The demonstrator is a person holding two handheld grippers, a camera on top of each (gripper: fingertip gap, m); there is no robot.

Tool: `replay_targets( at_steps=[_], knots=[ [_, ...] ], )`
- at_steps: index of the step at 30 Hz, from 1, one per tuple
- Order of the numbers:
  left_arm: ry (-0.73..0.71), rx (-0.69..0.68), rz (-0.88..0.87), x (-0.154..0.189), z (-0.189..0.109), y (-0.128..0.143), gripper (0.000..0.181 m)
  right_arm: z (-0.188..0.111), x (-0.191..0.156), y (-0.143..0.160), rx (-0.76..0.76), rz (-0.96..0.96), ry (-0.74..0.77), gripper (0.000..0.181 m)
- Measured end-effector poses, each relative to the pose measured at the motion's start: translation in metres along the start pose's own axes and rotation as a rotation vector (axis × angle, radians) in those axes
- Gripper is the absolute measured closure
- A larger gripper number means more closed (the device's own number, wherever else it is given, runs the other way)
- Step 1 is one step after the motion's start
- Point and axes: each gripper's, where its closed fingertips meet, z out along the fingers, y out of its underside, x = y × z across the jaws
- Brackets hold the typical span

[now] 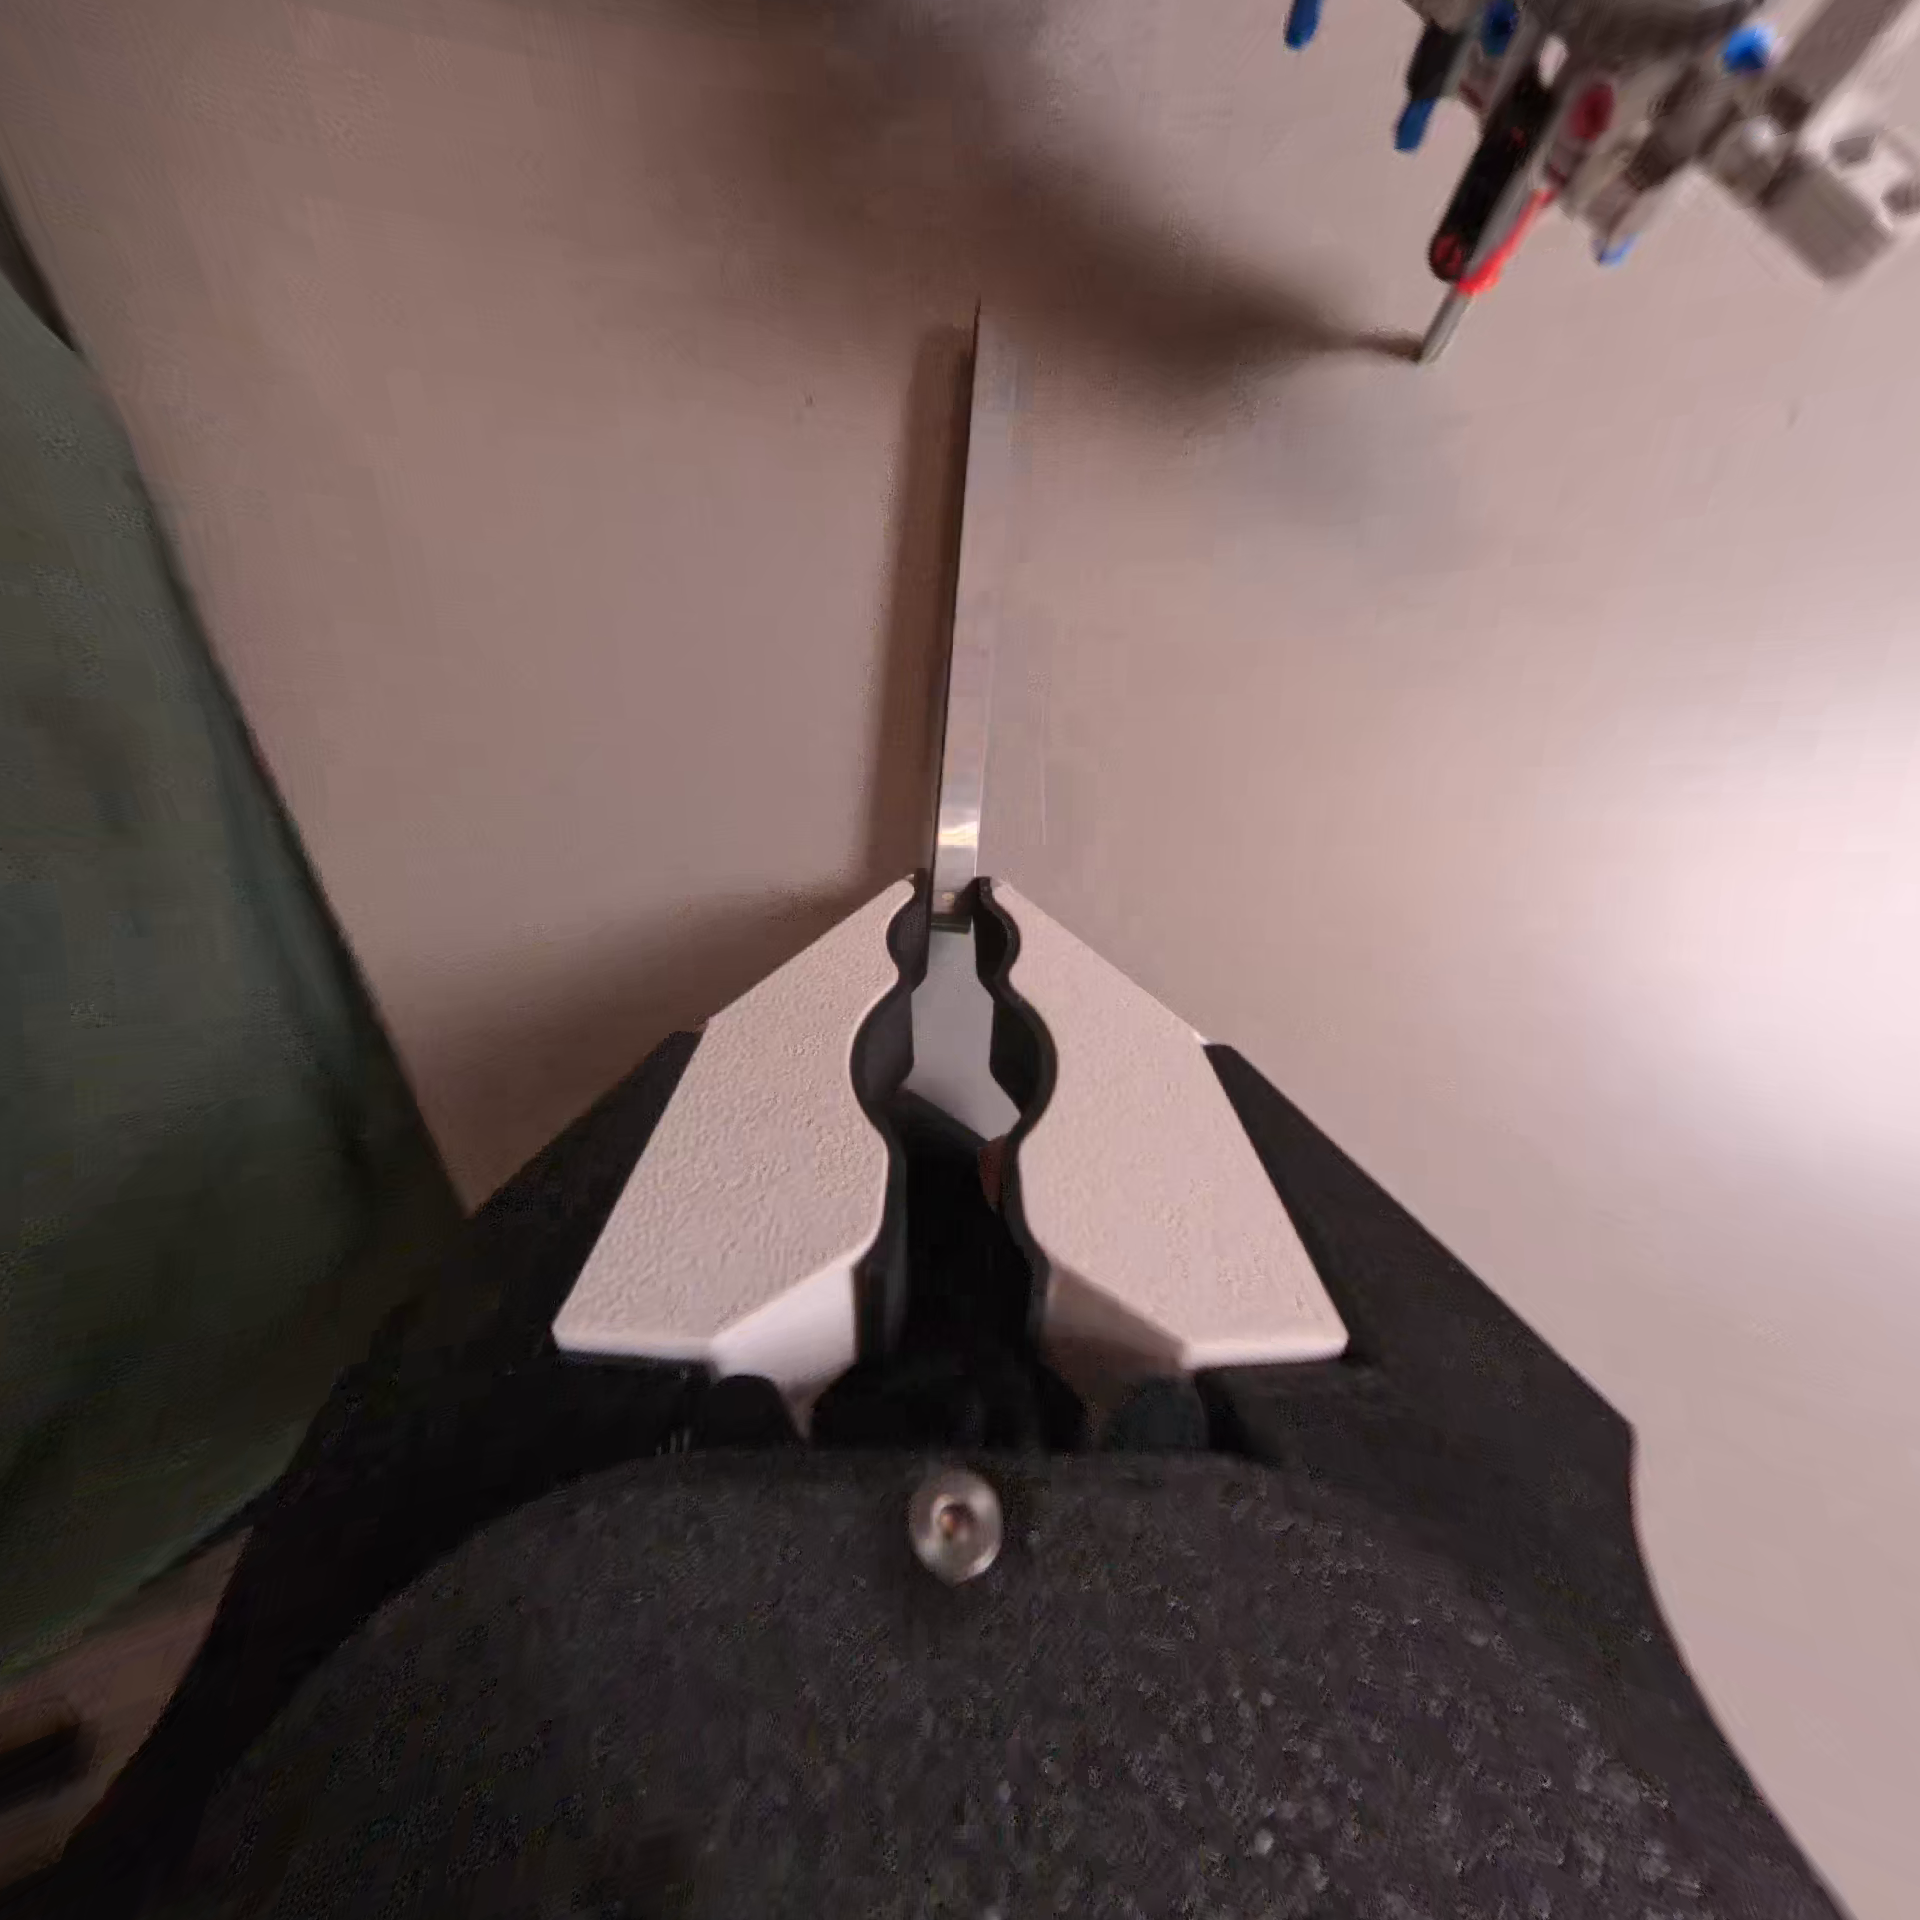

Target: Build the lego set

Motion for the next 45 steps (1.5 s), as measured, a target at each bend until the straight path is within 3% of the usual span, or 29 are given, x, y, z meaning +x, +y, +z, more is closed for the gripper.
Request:
replay_targets(
  at_steps=[1,5,8,14,24,27,31,34,36,39,41,45],
  knots=[
    [-0.001,-0.001,0.0,0.0,0.0,0.0,0.147,-0.004,0.0,-0.005,0.017,0.101,-0.082,0.176],
    [-0.002,-0.002,-0.004,0.0,0.0,0.0,0.147,-0.021,-0.007,-0.01,-0.012,0.49,-0.503,0.176],
    [-0.003,-0.003,-0.003,0.0,0.0,0.0,0.147,-0.029,0.004,0.004,-0.067,0.665,-0.623,0.176],
    [0.008,0.003,-0.017,0.0,0.0,0.0,0.147,-0.035,0.029,0.03,-0.143,0.789,-0.637,0.176],
    [0.011,0.005,-0.02,0.0,0.0,0.0,0.147,-0.04,0.053,0.043,-0.128,0.827,-0.574,0.167],
    [0.01,0.006,-0.021,0.0,0.0,0.0,0.147,-0.039,0.061,0.038,-0.089,0.669,-0.422,0.164],
    [0.008,0.005,-0.018,0.0,0.0,0.0,0.147,-0.034,0.059,0.02,-0.002,0.204,-0.11,0.158],
    [0.006,0.003,-0.012,0.0,0.0,0.0,0.147,-0.03,0.057,0.035,-0.097,-0.09,0.131,0.152],
    [0.007,0.002,-0.01,0.0,0.0,0.0,0.147,-0.027,0.053,0.042,-0.106,-0.146,0.205,0.155],
    [0.011,0.003,-0.008,0.0,0.001,0.0,0.147,-0.028,0.057,0.04,-0.078,-0.173,0.268,0.175],
    [0.008,0.003,-0.009,0.0,0.001,0.0,0.147,-0.024,0.056,0.034,-0.066,-0.228,0.274,0.176],
    [-0.002,-0.003,0.014,0.001,0.001,0.0,0.147,-0.003,0.021,-0.005,0.002,-0.287,0.085,0.176]
  ],
)
